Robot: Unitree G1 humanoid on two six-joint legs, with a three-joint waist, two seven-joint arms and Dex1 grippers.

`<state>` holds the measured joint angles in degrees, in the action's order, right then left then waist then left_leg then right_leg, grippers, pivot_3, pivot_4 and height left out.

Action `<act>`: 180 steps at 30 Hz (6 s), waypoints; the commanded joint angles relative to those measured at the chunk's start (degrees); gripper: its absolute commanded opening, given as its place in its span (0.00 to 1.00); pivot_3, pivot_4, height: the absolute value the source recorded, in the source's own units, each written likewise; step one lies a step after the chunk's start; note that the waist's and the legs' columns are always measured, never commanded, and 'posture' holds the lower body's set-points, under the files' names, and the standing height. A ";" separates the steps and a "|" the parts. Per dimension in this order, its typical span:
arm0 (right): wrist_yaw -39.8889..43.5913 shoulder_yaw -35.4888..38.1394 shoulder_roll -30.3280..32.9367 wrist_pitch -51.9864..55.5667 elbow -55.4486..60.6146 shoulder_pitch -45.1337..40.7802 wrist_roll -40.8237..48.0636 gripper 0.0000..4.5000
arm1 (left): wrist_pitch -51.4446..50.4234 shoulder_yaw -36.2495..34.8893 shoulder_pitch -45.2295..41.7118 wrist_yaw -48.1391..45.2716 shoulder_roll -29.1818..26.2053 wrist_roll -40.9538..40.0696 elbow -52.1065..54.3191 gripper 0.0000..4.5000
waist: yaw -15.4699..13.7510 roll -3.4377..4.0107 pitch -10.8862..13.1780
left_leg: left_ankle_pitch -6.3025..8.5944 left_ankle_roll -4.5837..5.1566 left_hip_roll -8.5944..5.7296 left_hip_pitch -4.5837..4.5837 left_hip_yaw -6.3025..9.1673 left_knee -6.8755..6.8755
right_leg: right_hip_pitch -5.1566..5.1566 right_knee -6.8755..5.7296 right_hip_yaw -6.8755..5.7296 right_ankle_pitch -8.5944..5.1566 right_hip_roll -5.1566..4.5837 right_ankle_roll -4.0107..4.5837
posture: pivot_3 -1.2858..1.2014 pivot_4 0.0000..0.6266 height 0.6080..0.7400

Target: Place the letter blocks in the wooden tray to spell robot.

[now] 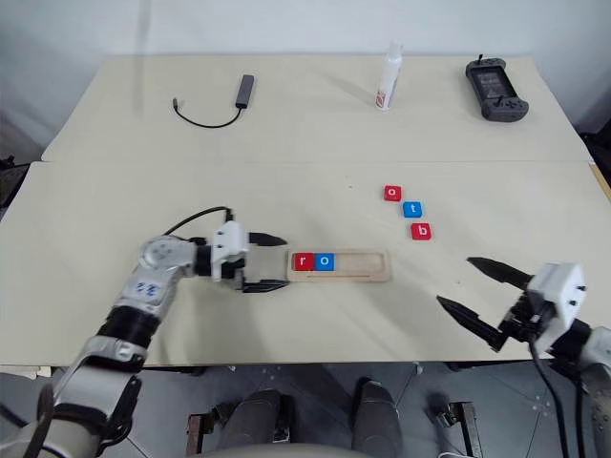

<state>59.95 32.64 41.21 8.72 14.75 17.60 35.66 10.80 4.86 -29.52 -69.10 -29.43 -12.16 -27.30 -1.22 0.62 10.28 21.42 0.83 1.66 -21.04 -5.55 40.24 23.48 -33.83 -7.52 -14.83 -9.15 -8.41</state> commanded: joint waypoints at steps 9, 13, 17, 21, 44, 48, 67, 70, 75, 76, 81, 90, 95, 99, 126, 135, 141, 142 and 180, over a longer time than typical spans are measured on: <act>-1.82 0.73 -3.38 -7.68 -8.79 -2.32 -3.10 1.00 | -10.62 -11.90 13.47 1.22 -5.46 -13.81 18.33 0.99 | 0.35 -0.03 0.00 | 0.02 0.03 0.00 0.07 -0.01 0.02 | -0.04 -0.04 0.07 0.00 -0.02 0.00 | 0.52 0.24 1.00; -6.84 -2.60 0.09 1.82 -8.04 -10.87 -1.96 1.00 | -12.85 -12.59 15.76 4.36 -5.44 -13.72 22.38 0.99 | 1.25 -0.03 0.00 | 0.00 0.01 0.03 0.14 -0.04 0.02 | -0.05 -0.11 0.14 0.00 -0.01 0.00 | 0.52 0.24 1.00; -15.08 -10.03 9.12 22.10 -9.31 -25.31 -4.27 1.00 | -14.13 -12.74 18.53 6.48 -4.63 -13.93 26.31 0.99 | 1.66 0.04 0.03 | 0.02 0.05 0.01 0.38 0.02 0.02 | -0.01 -0.22 0.51 0.01 -0.06 0.00 | 0.52 0.24 1.00; -15.94 -19.72 12.67 33.01 -12.57 -39.32 -6.44 1.00 | -16.33 -12.41 20.77 8.13 -3.41 -15.04 30.29 0.99 | 1.26 0.03 0.03 | 0.02 0.01 0.11 0.40 -0.05 -0.12 | 0.04 -0.23 0.45 -0.04 0.02 0.08 | 0.52 0.24 1.00; -19.46 -34.03 5.50 50.94 -20.47 -63.05 -15.77 1.00 | -15.61 -11.72 23.69 13.74 -1.26 -13.61 34.93 0.99 | 1.45 0.03 0.03 | 0.04 0.02 0.01 -0.17 -0.13 -0.07 | 0.25 -0.03 0.03 -0.02 -0.05 0.05 | 0.52 0.24 1.00; -20.19 -33.62 5.13 51.00 -19.68 -62.70 -16.18 1.00 | -15.25 -11.08 22.53 13.99 -0.77 -13.19 34.06 0.99 | 1.37 0.03 0.03 | 0.04 0.02 0.00 -0.18 -0.13 -0.07 | 0.24 -0.03 0.03 -0.02 -0.05 0.05 | 0.52 0.24 1.00; -35.83 -26.90 -4.68 59.96 -9.46 -50.69 -17.39 0.96 | -15.06 -9.55 21.78 12.56 -1.15 -13.45 34.62 1.00 | 1.39 0.03 0.02 | 0.04 0.02 0.01 -0.16 -0.14 -0.08 | 0.24 -0.04 0.04 -0.02 -0.04 0.05 | 0.52 0.24 1.00; -36.97 -26.28 -5.65 59.81 -9.36 -50.15 -17.33 0.78 | -15.14 -9.62 21.75 12.47 -1.29 -13.55 34.90 1.00 | 1.39 0.03 0.02 | 0.04 0.02 0.00 -0.16 -0.14 -0.08 | 0.23 -0.04 0.04 -0.02 -0.04 0.05 | 0.52 0.24 1.00; -37.91 -25.50 -6.35 59.65 -8.96 -50.00 -17.26 0.41 | -15.03 -8.93 21.26 11.75 -1.07 -13.54 35.01 1.00 | 1.45 0.03 0.02 | 0.04 0.02 0.01 -0.15 -0.14 -0.08 | 0.23 -0.04 0.04 -0.02 -0.03 0.05 | 0.52 0.24 1.00; -37.99 -25.07 -6.47 59.98 -8.46 -49.87 -16.99 0.33 | -14.90 -8.62 21.00 11.54 -0.86 -13.48 34.87 1.00 | 1.43 0.03 0.02 | 0.04 0.02 0.01 -0.14 -0.14 -0.08 | 0.23 -0.04 0.04 -0.02 -0.03 0.05 | 0.52 0.24 1.00; -40.82 -20.08 -8.45 66.82 -3.19 -49.57 -15.69 0.32 | -14.45 -7.26 20.29 10.44 -0.21 -13.48 34.05 1.00 | 1.45 0.03 0.02 | 0.04 0.02 0.01 -0.15 -0.14 -0.08 | 0.24 -0.04 0.04 -0.02 -0.03 0.05 | 0.52 0.24 1.00; -46.20 -8.89 -16.11 83.78 23.43 -38.02 -14.61 0.32 | -14.69 -4.51 15.97 5.19 0.53 -13.99 29.65 1.00 | 1.29 0.03 0.02 | 0.04 0.01 0.01 -0.17 -0.08 -0.12 | 0.24 -0.02 0.02 -0.02 -0.02 0.05 | 0.52 0.24 1.00; -49.18 -8.49 -21.17 83.78 27.29 -34.30 -14.89 0.32 | -15.17 -3.44 14.57 3.66 0.78 -14.16 29.48 1.00 | 1.47 0.04 0.02 | 0.04 0.01 -0.01 -0.14 -0.13 -0.12 | 0.24 -0.03 0.10 -0.02 -0.02 0.05 | 0.52 0.24 1.00; -47.91 -8.63 -20.07 83.78 25.92 -35.23 -14.15 0.56 | -15.56 -3.22 14.74 3.00 0.28 -14.03 30.85 1.00 | 1.47 0.05 0.01 | 0.03 -0.01 0.01 -0.12 -0.12 -0.12 | 0.24 -0.05 0.10 -0.03 0.01 0.05 | 0.52 0.24 1.00; 19.35 -40.32 10.71 -4.36 -42.37 -51.57 -28.18 0.96 | -14.49 -7.69 23.39 11.08 -2.07 -12.27 39.51 1.00 | 1.45 -0.09 0.07 | 0.04 0.02 0.03 -0.03 -0.13 0.00 | 0.08 0.05 0.06 0.00 -0.01 0.00 | 0.52 0.24 1.00; 22.58 -41.91 9.77 -4.26 -46.05 -54.57 -30.10 0.34 | -14.34 -8.83 25.88 13.65 -2.52 -12.60 41.30 1.00 | 1.33 -0.09 0.07 | 0.04 0.01 0.04 -0.04 -0.05 0.02 | 0.04 0.04 -0.01 0.00 -0.01 0.01 | 0.52 0.24 1.00; 22.56 -40.43 9.14 -3.19 -42.00 -56.73 -28.60 0.33 | -13.98 -8.81 25.13 14.16 -2.58 -12.58 40.49 1.00 | 1.44 -0.09 0.07 | 0.04 0.01 0.04 -0.03 -0.05 0.03 | 0.04 0.03 -0.01 0.00 -0.01 0.01 | 0.52 0.24 1.00; 22.91 -40.18 8.51 0.16 -38.43 -57.37 -26.85 0.33 | -13.79 -8.77 25.05 14.13 -2.52 -12.48 40.24 1.00 | 1.45 -0.09 0.07 | 0.04 0.01 0.04 -0.04 -0.06 0.03 | 0.04 0.03 0.00 0.00 -0.01 0.01 | 0.52 0.24 1.00; 16.71 -47.78 -2.84 14.72 -21.65 -62.08 -26.87 0.99 | -13.29 -8.12 26.91 17.72 -1.88 -11.90 42.28 1.00 | 1.39 -0.07 0.07 | 0.02 -0.04 0.03 -0.13 0.01 0.04 | 0.12 -0.01 -0.07 -0.01 -0.01 0.02 | 0.52 0.24 1.00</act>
<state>76.43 -17.31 37.29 23.68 -9.31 -44.45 7.37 -3.05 -2.28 -2.95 -51.43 -30.75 -24.12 12.95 0.17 0.55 10.35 21.44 0.79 1.69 -21.17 -5.53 40.28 23.59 -33.84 -7.58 -14.83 -9.16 -8.39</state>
